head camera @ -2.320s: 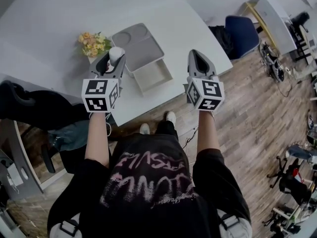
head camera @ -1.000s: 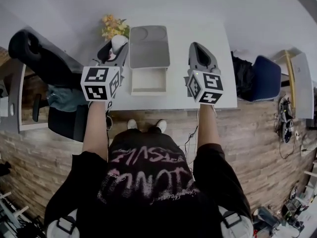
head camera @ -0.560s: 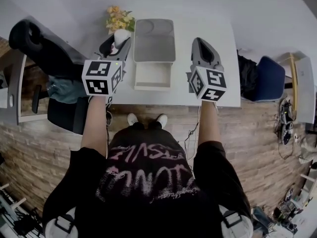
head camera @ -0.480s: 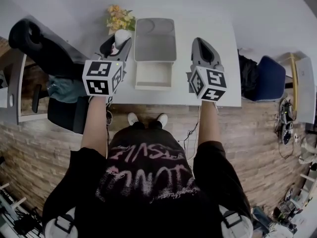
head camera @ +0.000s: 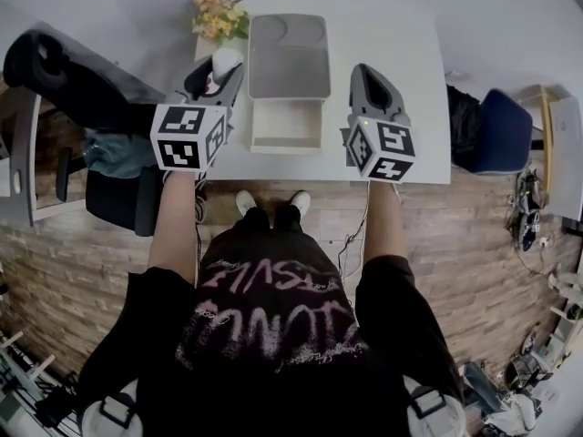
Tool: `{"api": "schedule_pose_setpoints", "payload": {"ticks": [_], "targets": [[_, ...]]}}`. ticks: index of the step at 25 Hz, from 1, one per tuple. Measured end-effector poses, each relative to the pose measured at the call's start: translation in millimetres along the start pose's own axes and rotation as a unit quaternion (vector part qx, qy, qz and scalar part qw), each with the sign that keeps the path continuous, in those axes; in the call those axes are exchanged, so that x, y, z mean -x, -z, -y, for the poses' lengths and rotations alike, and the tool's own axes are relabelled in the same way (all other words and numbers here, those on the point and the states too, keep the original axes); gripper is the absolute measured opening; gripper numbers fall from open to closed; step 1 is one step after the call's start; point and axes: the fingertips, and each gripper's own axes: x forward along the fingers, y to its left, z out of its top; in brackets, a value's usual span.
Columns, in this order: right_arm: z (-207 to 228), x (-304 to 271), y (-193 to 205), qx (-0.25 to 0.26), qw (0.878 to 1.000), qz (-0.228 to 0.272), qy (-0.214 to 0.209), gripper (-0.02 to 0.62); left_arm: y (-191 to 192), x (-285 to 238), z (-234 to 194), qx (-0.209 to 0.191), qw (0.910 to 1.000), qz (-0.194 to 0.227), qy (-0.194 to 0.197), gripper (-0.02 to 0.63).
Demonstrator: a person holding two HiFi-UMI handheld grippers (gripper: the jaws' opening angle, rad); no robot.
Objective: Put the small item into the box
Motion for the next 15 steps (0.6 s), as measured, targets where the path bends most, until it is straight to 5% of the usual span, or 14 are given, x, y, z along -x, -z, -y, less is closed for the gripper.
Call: {"api": "schedule_pose_setpoints", "payload": {"ticks": [15], "targets": [[2.6, -4.4, 64.9, -0.021, 0.998, -0.064, -0.001, 0.009, 68.3, -20.8, 18.7, 0.017, 0.9966, -0.076, 0.027, 0.183]]}}
